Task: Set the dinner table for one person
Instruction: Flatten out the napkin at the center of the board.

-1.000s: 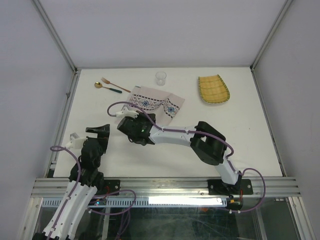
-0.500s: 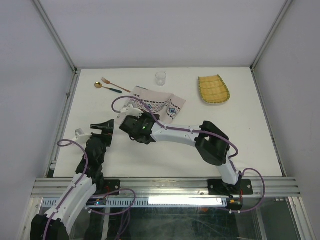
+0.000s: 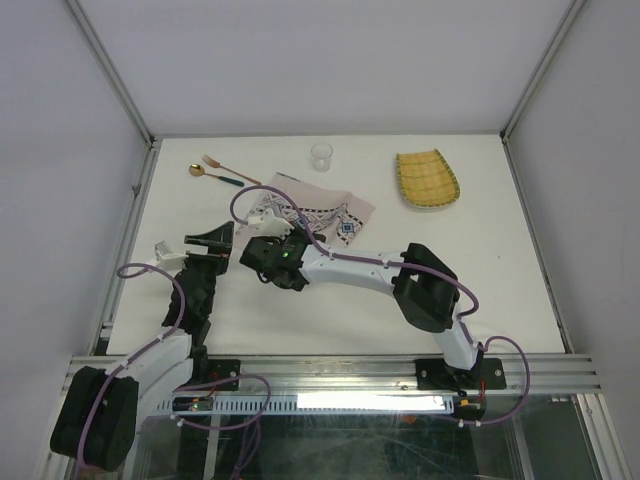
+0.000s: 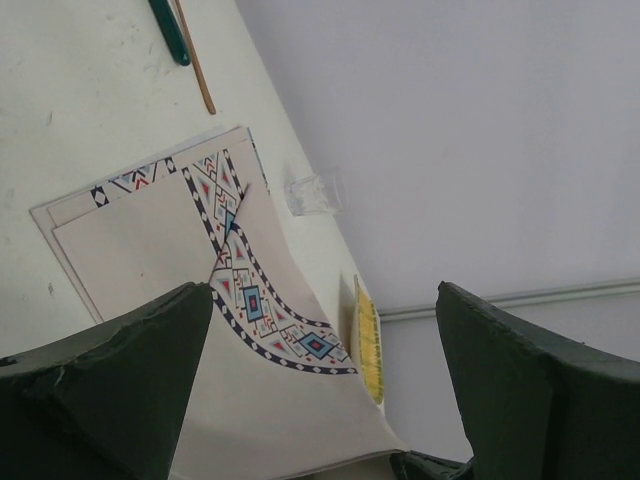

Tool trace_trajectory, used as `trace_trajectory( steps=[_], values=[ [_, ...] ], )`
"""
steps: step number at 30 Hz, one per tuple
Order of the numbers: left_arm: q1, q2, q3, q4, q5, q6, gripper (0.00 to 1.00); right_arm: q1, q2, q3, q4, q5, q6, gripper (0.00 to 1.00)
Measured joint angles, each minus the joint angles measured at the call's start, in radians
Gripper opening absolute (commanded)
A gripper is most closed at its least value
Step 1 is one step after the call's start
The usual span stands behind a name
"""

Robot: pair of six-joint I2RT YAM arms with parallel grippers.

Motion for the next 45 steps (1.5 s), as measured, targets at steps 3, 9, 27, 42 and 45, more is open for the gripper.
trace_trajectory(
  steps=[3,9,27,42,45],
  values=[
    [0.0,0.087,0.0,0.086,0.019,0.009,0.99,0.009,-0.001,0.0,-0.063,0.0,0.062,0.0],
    [0.0,0.257,0.0,0.225,0.053,0.029,0.99,0.026,-0.006,0.0,-0.175,0.0,0.182,0.0],
    [0.0,0.911,0.134,0.599,0.204,0.05,0.97,0.058,-0.045,0.0,-0.439,-0.005,0.483,0.0],
    [0.0,0.939,0.225,0.63,0.259,0.098,0.99,0.065,-0.07,-0.031,-0.515,-0.013,0.586,0.0],
    [0.0,0.939,0.245,0.623,0.263,0.094,0.99,0.067,-0.074,-0.031,-0.527,-0.015,0.603,0.0]
  ],
)
